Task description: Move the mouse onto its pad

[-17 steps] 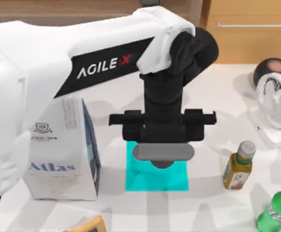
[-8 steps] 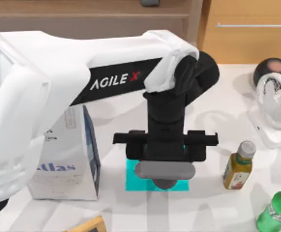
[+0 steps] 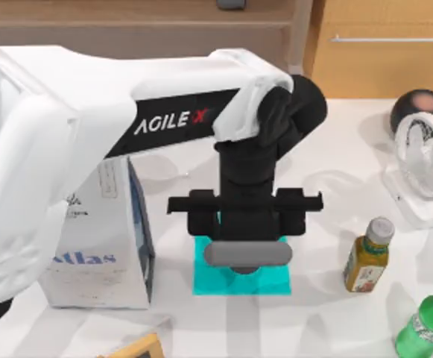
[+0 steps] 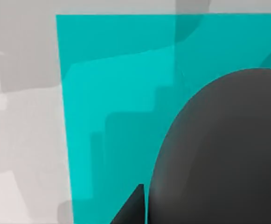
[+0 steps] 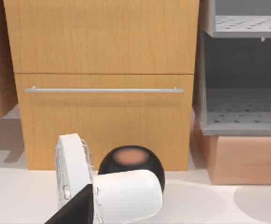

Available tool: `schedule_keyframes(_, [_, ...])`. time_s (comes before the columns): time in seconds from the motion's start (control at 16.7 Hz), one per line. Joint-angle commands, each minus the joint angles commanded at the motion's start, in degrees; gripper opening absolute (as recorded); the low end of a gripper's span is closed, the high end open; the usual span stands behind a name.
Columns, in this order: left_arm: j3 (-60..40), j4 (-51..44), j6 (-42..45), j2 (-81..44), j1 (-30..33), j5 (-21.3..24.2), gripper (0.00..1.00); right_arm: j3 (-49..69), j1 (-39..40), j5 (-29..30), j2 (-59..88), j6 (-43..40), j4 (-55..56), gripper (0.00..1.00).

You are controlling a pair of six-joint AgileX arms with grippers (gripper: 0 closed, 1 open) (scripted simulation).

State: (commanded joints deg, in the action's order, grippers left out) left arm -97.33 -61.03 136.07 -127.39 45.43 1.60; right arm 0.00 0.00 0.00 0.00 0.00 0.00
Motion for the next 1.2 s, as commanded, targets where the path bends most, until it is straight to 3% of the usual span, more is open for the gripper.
schedule_keyframes(0.24, [0.00, 0.00, 0.00, 0.00, 0.00, 0.00, 0.00, 0.00, 0.00, 0.00, 0.00, 0.00, 0.00, 1.00])
schedule_keyframes(1.02, [0.00, 0.00, 0.00, 0.00, 0.00, 0.00, 0.98, 0.00, 0.00, 0.00, 0.00, 0.00, 0.00, 1.00])
schedule_keyframes(1.2, [0.00, 0.00, 0.00, 0.00, 0.00, 0.00, 1.00, 0.00, 0.00, 0.00, 0.00, 0.00, 0.00, 1.00])
